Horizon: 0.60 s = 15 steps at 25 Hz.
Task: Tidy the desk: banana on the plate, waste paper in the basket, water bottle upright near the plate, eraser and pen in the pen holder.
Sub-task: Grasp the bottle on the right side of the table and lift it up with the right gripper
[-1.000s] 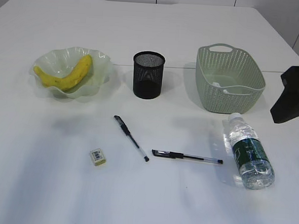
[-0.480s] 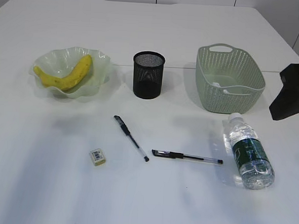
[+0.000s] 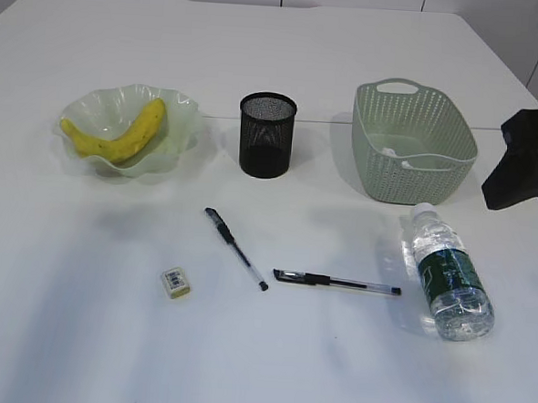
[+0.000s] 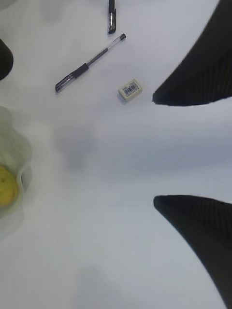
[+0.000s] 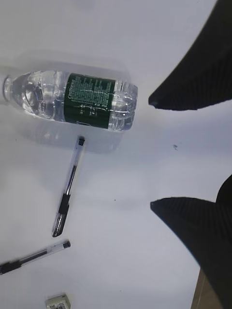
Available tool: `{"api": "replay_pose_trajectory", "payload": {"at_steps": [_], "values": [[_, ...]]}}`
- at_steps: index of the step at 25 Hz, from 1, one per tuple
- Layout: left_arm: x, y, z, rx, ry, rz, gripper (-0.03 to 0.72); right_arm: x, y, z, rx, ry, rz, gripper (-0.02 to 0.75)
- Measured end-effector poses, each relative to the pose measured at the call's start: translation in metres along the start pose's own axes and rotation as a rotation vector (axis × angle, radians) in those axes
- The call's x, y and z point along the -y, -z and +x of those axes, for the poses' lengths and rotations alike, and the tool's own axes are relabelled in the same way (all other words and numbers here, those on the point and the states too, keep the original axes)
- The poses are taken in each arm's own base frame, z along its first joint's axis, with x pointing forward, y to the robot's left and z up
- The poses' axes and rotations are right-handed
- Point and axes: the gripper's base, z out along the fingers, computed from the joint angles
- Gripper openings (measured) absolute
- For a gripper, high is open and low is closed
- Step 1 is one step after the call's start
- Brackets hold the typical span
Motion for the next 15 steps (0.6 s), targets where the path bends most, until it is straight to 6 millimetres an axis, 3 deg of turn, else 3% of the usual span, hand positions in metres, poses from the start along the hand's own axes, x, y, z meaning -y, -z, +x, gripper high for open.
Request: {"api": "replay_pose_trajectory", "payload": {"at_steps": [15], "values": [[-0.0001,0.0000,-0.0017,0.019,0.000,-0.001,0.433,-0.0003,0.0000,-0.0002,0.002,-0.002,-0.004,0.428]]}}
